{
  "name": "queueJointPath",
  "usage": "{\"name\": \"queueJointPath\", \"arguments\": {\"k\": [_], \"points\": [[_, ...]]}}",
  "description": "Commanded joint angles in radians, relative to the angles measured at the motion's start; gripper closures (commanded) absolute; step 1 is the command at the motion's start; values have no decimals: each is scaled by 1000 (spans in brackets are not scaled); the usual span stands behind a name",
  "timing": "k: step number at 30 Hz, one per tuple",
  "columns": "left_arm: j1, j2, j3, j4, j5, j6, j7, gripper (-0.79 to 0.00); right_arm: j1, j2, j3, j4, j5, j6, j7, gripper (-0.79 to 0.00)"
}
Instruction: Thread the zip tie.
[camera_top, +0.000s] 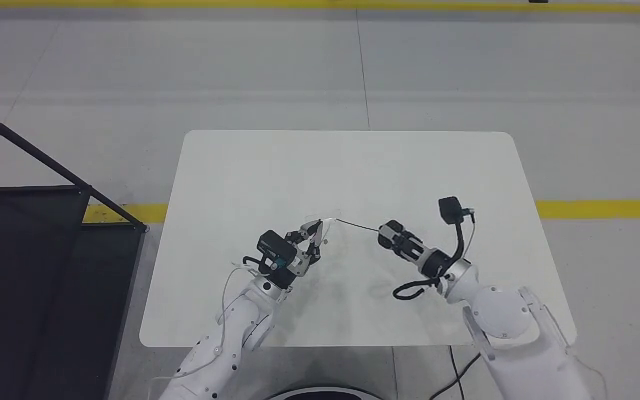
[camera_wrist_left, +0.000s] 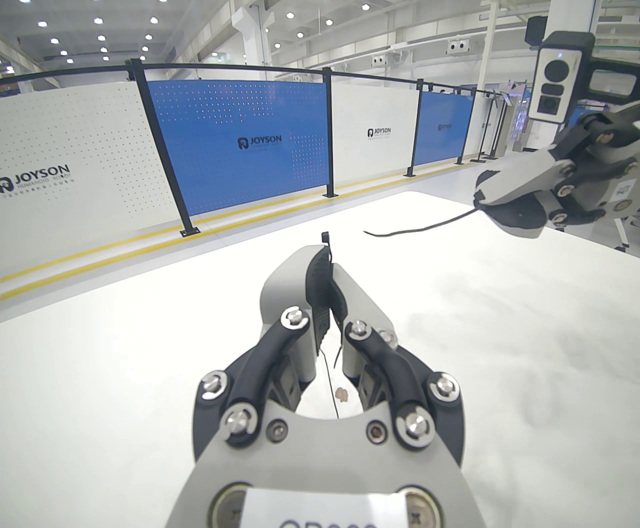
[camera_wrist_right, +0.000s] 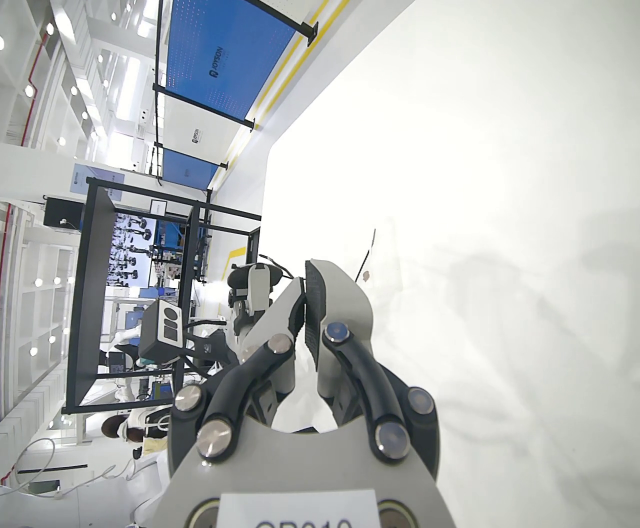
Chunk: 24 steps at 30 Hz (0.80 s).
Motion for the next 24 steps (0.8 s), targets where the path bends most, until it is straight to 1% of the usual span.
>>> {"name": "queueJointPath", "arguments": {"k": [1, 6, 12, 20, 24], "points": [[0, 0, 0, 0, 0, 0, 0, 0, -10, -1, -12, -18, -16, 13, -10, 0], [0, 0, 0, 0, 0, 0, 0, 0, -13, -7, -41, -54, -33, 54, -34, 0], [0, 0, 0, 0, 0, 0, 0, 0, 13, -15, -63, -72, -33, 114, -42, 0], [0, 0, 0, 0, 0, 0, 0, 0, 17, -19, -70, -70, -33, 124, -33, 0], [0, 0, 0, 0, 0, 0, 0, 0, 12, -20, -70, -64, -20, 100, -32, 0]]}}
